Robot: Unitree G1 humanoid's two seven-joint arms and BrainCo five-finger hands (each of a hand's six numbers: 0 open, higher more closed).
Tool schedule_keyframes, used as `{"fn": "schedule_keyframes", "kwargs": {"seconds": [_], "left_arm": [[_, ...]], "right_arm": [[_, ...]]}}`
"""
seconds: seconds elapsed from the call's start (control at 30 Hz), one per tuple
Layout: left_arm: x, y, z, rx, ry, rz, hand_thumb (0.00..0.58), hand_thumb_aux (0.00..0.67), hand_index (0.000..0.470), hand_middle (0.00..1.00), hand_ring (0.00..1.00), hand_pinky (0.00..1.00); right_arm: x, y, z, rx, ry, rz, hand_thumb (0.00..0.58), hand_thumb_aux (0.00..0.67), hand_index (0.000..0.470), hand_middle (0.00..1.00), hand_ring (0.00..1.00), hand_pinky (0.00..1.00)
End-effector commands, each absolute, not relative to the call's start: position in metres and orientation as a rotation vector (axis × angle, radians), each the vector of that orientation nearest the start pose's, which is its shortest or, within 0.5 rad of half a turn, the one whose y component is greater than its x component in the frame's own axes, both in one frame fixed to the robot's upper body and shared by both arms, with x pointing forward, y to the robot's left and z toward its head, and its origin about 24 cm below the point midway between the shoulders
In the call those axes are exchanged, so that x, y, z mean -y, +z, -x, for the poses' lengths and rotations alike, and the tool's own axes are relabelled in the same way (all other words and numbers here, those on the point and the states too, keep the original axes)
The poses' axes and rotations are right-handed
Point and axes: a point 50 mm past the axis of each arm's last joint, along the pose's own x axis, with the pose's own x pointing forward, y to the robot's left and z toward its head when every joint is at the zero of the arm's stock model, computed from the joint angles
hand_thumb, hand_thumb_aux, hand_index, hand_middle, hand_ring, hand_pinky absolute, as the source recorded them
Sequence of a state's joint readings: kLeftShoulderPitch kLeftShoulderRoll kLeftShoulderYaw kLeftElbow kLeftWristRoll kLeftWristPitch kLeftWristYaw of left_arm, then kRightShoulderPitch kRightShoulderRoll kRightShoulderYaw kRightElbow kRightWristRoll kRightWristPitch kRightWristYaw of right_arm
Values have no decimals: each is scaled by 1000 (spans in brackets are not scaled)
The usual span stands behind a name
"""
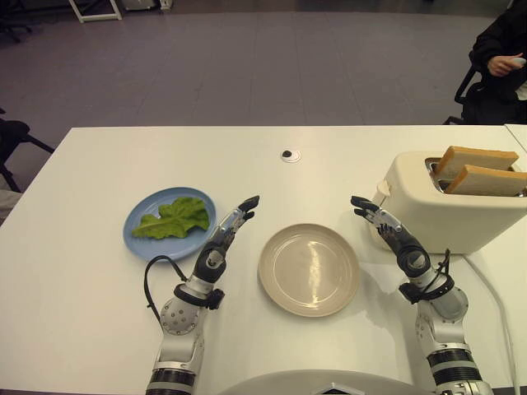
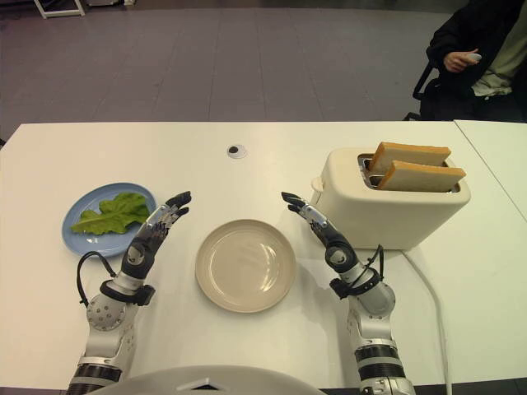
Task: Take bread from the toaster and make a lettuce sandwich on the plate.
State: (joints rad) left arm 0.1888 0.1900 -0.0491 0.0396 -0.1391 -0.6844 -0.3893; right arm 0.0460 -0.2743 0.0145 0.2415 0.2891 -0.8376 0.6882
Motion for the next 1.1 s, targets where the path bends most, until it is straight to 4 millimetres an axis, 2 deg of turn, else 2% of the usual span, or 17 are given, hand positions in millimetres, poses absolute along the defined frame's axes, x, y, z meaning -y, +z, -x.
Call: {"fn": "schedule_keyframes", "kwargs": {"seconds": [0.03, 0.2, 0.27, 0.33, 0.43, 0.5, 0.63, 0.7, 0.77, 0.93, 0.97, 1.03, 1.07, 1.1], "left_arm": [[-163, 52, -197, 428, -396, -128, 0, 0, 0, 0, 0, 0], [-161, 51, -198, 424, -402, -112, 0, 0, 0, 0, 0, 0], [-161, 51, -197, 421, -399, -111, 0, 0, 0, 0, 0, 0], [-159, 51, -198, 418, -402, -110, 0, 0, 0, 0, 0, 0], [-156, 50, -197, 415, -410, -108, 0, 0, 0, 0, 0, 0], [-155, 50, -197, 414, -409, -105, 0, 0, 0, 0, 0, 0], [-152, 51, -197, 415, -408, -90, 0, 0, 0, 0, 0, 0], [-150, 51, -198, 412, -417, -86, 0, 0, 0, 0, 0, 0], [-148, 51, -200, 411, -425, -86, 0, 0, 0, 0, 0, 0], [-145, 50, -203, 405, -438, -83, 0, 0, 0, 0, 0, 0], [-145, 50, -203, 403, -439, -81, 0, 0, 0, 0, 0, 0], [-144, 50, -202, 400, -441, -79, 0, 0, 0, 0, 0, 0], [-144, 50, -202, 399, -442, -78, 0, 0, 0, 0, 0, 0], [-144, 50, -202, 398, -444, -77, 0, 0, 0, 0, 0, 0]], "right_arm": [[182, 57, -216, 520, 644, 174, 0, 0, 0, 0, 0, 0], [179, 54, -215, 504, 673, 167, 0, 0, 0, 0, 0, 0], [175, 56, -209, 504, 747, 177, 0, 0, 0, 0, 0, 0], [181, 82, -190, 548, 871, 104, 0, 0, 0, 0, 0, 0], [228, 151, -173, 707, 859, 86, 0, 0, 0, 0, 0, 0], [261, 182, -176, 751, 741, 231, 0, 0, 0, 0, 0, 0], [323, 210, -204, 647, 348, 748, 0, 0, 0, 0, 0, 0], [344, 208, -215, 546, 201, 1006, 0, 0, 0, 0, 0, 0], [355, 200, -222, 452, 141, 1174, 0, 0, 0, 0, 0, 0], [369, 181, -235, 351, 91, 1363, 0, 0, 0, 0, 0, 0], [372, 180, -237, 346, 80, 1380, 112, 68, 48, 0, 0, 0], [376, 178, -240, 341, 63, 1406, 392, 289, 203, 0, 0, 0], [376, 177, -242, 340, 63, 1414, 454, 357, 251, 0, 0, 0], [376, 176, -243, 341, 64, 1420, 489, 405, 284, 0, 0, 0]]}}
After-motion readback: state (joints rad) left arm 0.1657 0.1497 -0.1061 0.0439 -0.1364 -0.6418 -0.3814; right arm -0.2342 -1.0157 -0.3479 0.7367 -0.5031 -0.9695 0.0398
